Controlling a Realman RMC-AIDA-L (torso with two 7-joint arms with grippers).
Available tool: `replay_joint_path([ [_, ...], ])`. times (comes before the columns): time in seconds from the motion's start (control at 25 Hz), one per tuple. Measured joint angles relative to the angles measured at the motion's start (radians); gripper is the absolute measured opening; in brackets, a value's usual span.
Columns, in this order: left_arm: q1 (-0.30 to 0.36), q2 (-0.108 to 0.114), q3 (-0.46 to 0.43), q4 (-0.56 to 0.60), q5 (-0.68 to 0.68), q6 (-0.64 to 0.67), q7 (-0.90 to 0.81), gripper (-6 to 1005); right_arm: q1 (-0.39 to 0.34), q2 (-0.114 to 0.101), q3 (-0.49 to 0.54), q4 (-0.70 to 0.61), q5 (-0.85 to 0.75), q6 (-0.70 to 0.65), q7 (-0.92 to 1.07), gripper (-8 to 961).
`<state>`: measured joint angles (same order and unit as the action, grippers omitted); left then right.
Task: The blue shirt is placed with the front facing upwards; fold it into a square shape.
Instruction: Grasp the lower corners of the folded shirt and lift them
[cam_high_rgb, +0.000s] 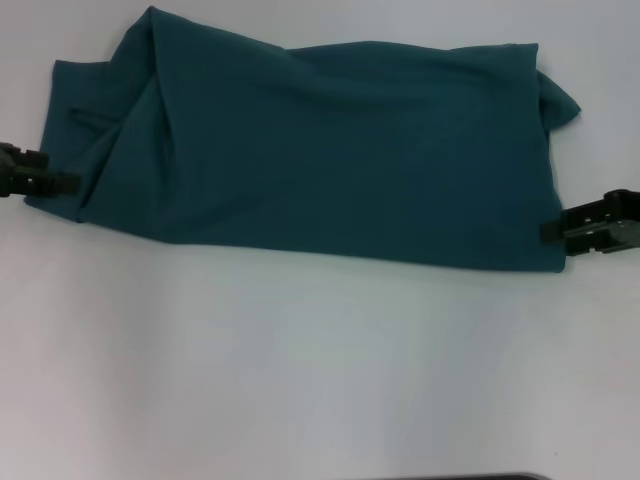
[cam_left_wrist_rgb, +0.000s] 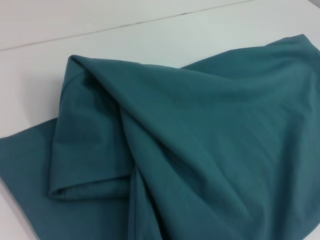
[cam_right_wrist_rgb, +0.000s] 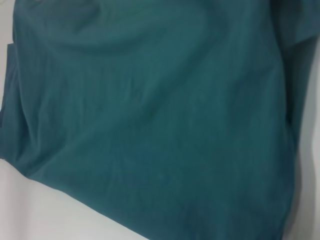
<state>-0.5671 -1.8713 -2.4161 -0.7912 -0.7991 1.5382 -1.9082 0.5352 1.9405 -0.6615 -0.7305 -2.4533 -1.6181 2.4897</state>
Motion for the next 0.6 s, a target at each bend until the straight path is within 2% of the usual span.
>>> replay_joint_path([
  [0.32, 0.01, 0.001, -0.002, -0.003, 0.0, -0.003, 0.0, 675, 0.035, 0.0, -0.008, 0.071, -0.002, 0.037, -0.017, 608],
  [0.6, 0.014, 0.002, -0.011, -0.003, 0.0, -0.003, 0.002, 676, 0.04, -0.002, -0.011, 0.082, -0.003, 0.042, -0.019, 606],
])
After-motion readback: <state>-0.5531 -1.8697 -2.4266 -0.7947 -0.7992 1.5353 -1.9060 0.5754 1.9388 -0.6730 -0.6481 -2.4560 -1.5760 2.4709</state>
